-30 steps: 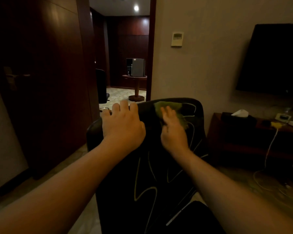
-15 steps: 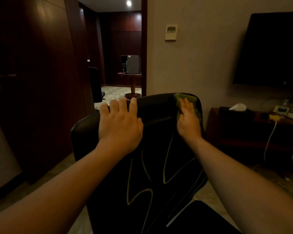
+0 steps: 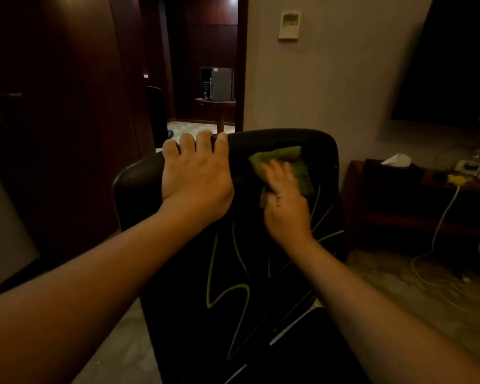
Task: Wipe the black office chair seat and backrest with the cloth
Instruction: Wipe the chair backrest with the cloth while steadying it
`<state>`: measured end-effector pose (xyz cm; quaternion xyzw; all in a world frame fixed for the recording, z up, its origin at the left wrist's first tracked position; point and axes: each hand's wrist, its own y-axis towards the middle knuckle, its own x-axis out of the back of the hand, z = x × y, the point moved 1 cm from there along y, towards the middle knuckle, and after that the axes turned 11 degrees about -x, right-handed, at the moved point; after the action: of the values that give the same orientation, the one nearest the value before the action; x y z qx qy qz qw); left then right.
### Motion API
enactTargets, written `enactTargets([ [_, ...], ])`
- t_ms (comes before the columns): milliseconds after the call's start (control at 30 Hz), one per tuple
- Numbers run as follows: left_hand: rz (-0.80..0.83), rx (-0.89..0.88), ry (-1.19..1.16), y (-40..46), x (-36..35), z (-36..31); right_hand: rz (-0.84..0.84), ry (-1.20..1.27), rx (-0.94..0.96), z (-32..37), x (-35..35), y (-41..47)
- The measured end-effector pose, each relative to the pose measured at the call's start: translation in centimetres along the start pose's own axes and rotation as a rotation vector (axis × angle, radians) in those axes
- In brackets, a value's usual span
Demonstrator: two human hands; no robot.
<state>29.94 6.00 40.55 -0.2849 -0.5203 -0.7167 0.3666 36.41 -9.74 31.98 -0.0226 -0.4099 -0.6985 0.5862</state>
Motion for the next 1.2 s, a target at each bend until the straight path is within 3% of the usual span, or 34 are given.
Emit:
enactTargets([
  [100,-0.033,0.000,-0.037,-0.1,0.0,0.3,0.080,0.026,0.209,2.7,-1.7,-2.6],
  [233,-0.051,-0.016,-0.072,-0.1,-0.3,0.4,0.087,-0.114,0.280,1.3,-0.3,-0.3],
  [433,-0.049,-0.020,-0.101,0.2,-0.6,0.8,0.053,-0.238,-0.035,-5.2,3.5,5.1],
  [700,-0.084,-0.013,-0.096,0.7,-1.1,0.3,-0.067,-0.247,-0.274,-9.4,5.7,7.9],
  [967,0.008,-0.041,-0.080,1.6,0.2,0.4,-0.184,-0.147,-0.380,-9.7,5.4,8.8],
  [1100,0.147,-0.144,-0.317,2.6,2.5,3.8,-0.247,-0.126,-0.410,-8.1,4.9,8.3],
  [1200,0.126,-0.166,-0.335,1.8,2.6,4.5,-0.229,-0.109,-0.304,-5.2,3.1,6.6],
])
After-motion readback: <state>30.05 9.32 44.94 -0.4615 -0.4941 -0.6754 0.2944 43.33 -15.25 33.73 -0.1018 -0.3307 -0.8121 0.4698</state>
